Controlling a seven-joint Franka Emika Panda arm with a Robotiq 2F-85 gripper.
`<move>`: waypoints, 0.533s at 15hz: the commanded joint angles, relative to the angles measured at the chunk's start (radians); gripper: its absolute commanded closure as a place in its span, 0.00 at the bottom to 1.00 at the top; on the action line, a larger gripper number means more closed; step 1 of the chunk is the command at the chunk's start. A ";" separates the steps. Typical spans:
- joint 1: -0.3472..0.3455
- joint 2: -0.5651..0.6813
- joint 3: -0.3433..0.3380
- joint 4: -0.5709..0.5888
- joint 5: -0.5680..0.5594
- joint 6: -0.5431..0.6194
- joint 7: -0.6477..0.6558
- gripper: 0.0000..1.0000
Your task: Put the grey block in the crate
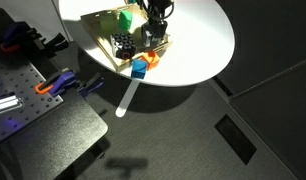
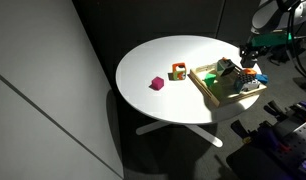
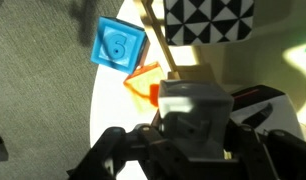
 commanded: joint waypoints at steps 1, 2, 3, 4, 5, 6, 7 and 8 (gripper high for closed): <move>0.059 -0.042 0.001 -0.011 -0.029 -0.011 0.076 0.75; 0.080 -0.041 0.003 -0.005 -0.033 -0.015 0.100 0.75; 0.096 -0.040 0.004 -0.002 -0.036 -0.015 0.119 0.75; 0.111 -0.041 0.004 -0.002 -0.041 -0.015 0.133 0.75; 0.122 -0.041 0.005 -0.001 -0.043 -0.019 0.146 0.25; 0.130 -0.044 0.005 -0.002 -0.044 -0.020 0.155 0.24; 0.134 -0.045 0.005 -0.002 -0.042 -0.019 0.159 0.19; 0.135 -0.049 0.004 -0.003 -0.039 -0.019 0.163 0.11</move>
